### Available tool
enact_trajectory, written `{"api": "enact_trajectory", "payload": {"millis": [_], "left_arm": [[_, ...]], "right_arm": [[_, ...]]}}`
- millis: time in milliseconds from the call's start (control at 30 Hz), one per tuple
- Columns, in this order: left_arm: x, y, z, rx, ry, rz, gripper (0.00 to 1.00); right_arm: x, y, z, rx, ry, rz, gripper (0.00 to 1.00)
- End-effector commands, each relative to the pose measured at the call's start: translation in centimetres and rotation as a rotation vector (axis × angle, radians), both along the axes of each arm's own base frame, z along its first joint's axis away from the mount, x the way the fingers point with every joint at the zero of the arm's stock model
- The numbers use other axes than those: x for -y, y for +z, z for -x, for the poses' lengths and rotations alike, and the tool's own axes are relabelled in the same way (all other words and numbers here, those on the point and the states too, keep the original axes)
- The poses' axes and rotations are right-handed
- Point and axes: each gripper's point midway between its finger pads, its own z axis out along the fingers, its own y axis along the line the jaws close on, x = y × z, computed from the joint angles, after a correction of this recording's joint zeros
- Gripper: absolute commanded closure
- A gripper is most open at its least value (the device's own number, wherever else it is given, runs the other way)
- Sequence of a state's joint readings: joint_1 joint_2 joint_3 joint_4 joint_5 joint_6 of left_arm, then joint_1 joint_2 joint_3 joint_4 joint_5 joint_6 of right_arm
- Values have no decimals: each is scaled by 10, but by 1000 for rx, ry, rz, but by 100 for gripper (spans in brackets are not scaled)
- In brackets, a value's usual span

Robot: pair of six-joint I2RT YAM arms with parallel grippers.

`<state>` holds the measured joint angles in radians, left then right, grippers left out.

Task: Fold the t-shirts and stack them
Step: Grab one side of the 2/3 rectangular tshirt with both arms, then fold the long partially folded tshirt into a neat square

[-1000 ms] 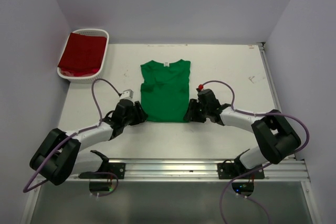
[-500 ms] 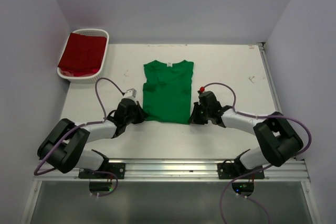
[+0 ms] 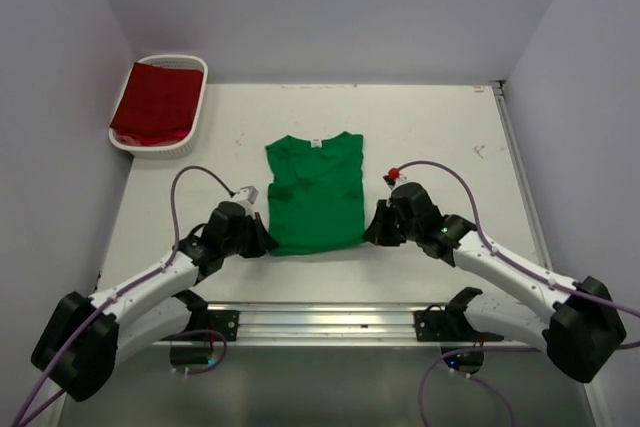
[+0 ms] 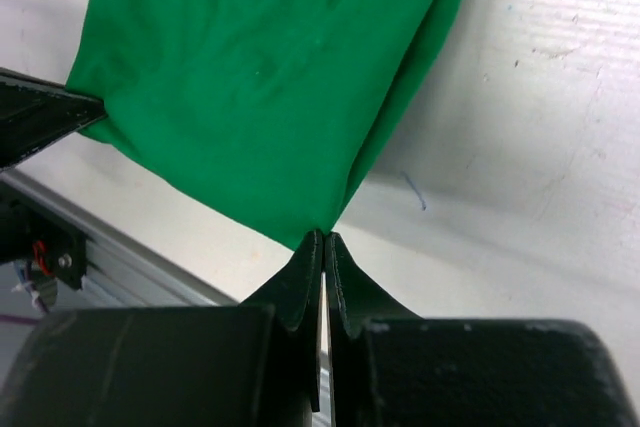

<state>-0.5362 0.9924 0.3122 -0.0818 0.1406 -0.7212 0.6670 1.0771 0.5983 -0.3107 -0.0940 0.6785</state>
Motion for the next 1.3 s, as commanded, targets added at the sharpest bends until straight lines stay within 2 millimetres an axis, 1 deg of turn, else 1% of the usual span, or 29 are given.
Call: {"api": "enact_trajectory", "payload": {"millis": [0,33,67,100,133,233,267,300,400,467,533,567,633,667,700,733,767,800,833,867,900,933,967,1000,1033,1067,1133,1233,1267], "left_arm": [[0,18,26,-46,-65,27,100],[1,24,28,-40,-67,37,100],[1,31,28,-33,-66,42,100],[0,45,30,-20,-67,48,100],[0,53,30,-11,-65,56,100],[0,91,29,55,-55,96,100],[-2,99,26,81,-44,99,100],[-2,118,24,126,-36,116,100],[-6,145,12,209,-3,120,100],[-8,152,-1,267,18,99,100],[-8,151,-12,304,19,68,100],[-9,144,-20,298,35,39,100],[-5,144,-36,346,38,23,100],[-2,135,-43,329,35,2,100],[0,140,-56,374,55,4,100],[1,138,-63,387,59,-5,100],[5,138,-77,409,77,-13,100],[5,138,-84,424,78,-29,100],[5,140,-92,436,92,-41,100],[5,144,-104,442,115,-60,100],[4,149,-112,463,123,-67,100],[3,154,-119,477,136,-67,100],[1,160,-130,490,159,-68,100],[-1,164,-135,493,167,-70,100],[-1,173,-143,521,181,-52,100],[-4,178,-153,537,199,-47,100],[-6,177,-162,531,213,-50,100],[-6,169,-181,516,227,-56,100],[-6,163,-192,511,234,-65,100]], "right_arm": [[9,9,23,-10,20,35,100],[7,22,26,13,23,2,100],[6,27,30,19,34,-10,100],[4,35,36,26,53,-20,100],[3,46,39,49,54,-46,100],[5,70,47,96,67,-81,100],[5,75,47,109,66,-87,100],[6,81,46,126,70,-90,100],[8,95,40,179,71,-73,100],[13,103,23,231,24,-24,100],[19,107,10,272,-15,29,100],[29,108,-4,311,-76,85,100],[33,112,-23,350,-124,155,100],[40,114,-33,380,-172,200,100],[35,114,-45,390,-185,220,100],[34,113,-52,400,-191,243,100],[33,118,-61,414,-208,252,100],[30,110,-73,409,-216,279,100],[29,108,-80,408,-227,283,100],[28,106,-86,403,-232,287,100],[28,110,-98,419,-254,275,100],[28,103,-105,406,-259,291,100],[28,105,-111,409,-269,284,100],[31,108,-119,425,-286,287,100],[34,108,-125,431,-298,295,100],[37,108,-136,436,-321,295,100],[39,107,-146,433,-320,301,100],[39,103,-169,421,-324,306,100],[39,99,-185,416,-335,313,100]]}}
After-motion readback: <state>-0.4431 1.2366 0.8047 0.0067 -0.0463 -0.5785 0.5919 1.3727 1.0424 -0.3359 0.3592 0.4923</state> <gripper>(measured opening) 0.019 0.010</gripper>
